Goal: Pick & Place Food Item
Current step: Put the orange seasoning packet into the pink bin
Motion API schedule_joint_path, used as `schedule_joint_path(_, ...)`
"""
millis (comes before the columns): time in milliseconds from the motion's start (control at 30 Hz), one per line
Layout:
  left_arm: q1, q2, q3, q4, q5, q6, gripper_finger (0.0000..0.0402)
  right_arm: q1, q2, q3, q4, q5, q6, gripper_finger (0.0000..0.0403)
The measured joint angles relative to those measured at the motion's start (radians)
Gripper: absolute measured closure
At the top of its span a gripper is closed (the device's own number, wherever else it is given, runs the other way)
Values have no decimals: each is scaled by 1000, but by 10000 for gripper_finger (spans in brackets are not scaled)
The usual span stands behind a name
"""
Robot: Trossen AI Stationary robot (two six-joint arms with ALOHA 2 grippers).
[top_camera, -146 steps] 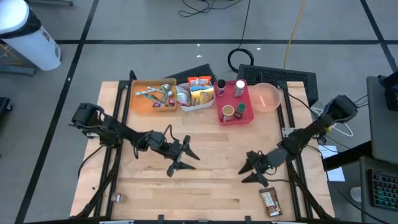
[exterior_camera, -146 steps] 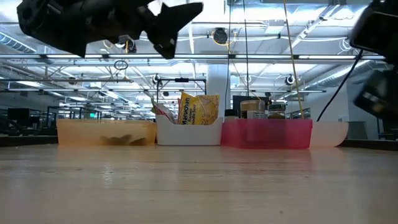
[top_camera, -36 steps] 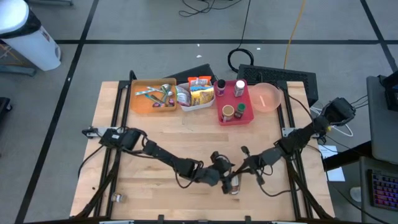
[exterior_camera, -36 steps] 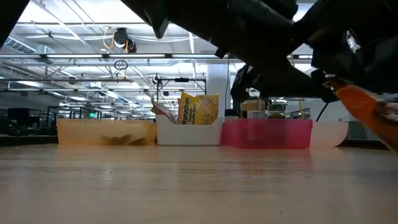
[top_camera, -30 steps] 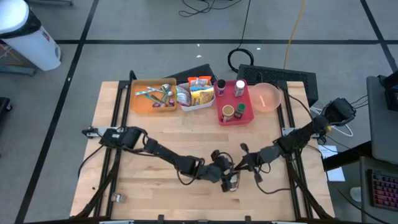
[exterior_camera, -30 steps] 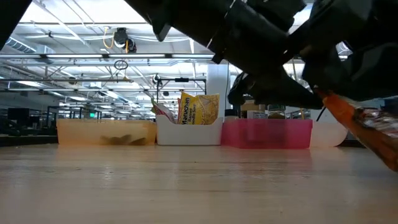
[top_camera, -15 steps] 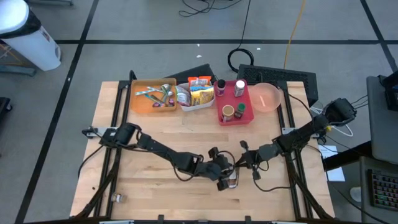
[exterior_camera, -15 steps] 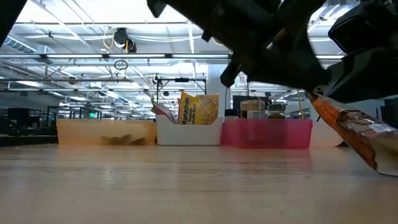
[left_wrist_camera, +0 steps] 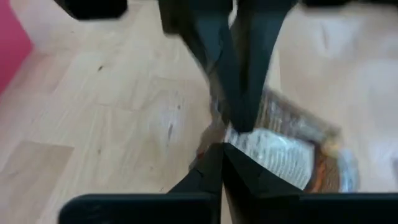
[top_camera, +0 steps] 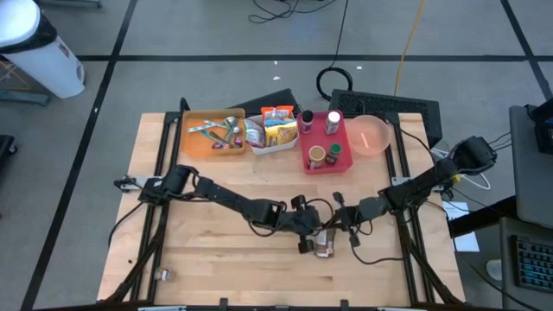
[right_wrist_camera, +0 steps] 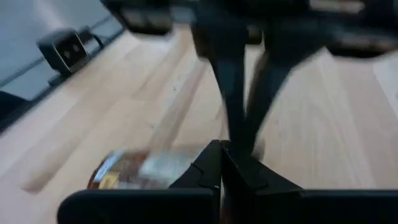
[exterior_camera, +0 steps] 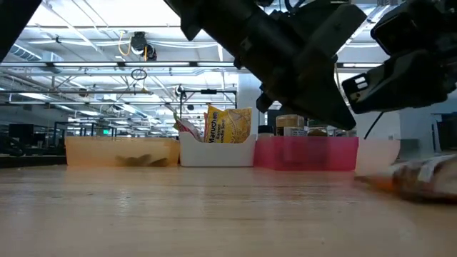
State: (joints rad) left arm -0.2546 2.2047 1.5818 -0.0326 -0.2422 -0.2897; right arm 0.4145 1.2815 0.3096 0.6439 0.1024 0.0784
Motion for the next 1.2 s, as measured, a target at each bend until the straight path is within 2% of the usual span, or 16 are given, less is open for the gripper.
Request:
schedule_joint_path(333,39,1,-1,-23,34,158,397,-60,-32,1,46,-1,-24,402)
schedule_joint_path(533,92,1,0,-133,44,99,396,-81,-83,1,-88,-13,5,395)
schedule_joint_path(700,143,1,-1,-183,165,58,390,-88,-97,0,-211,-113,92,368)
schedule_joint_path(800,167,1,-1,-179,266,73,364,-86,-97,0,-230,-155,128,339)
schedule_joint_path(967,183,1,-1,-171,409,81,291,-85,-97,0,-235,-217,184,275)
schedule_joint_path(1200,173,1,-1,-171,435,-15,192,-85,-97,0,-276,-238,254,199)
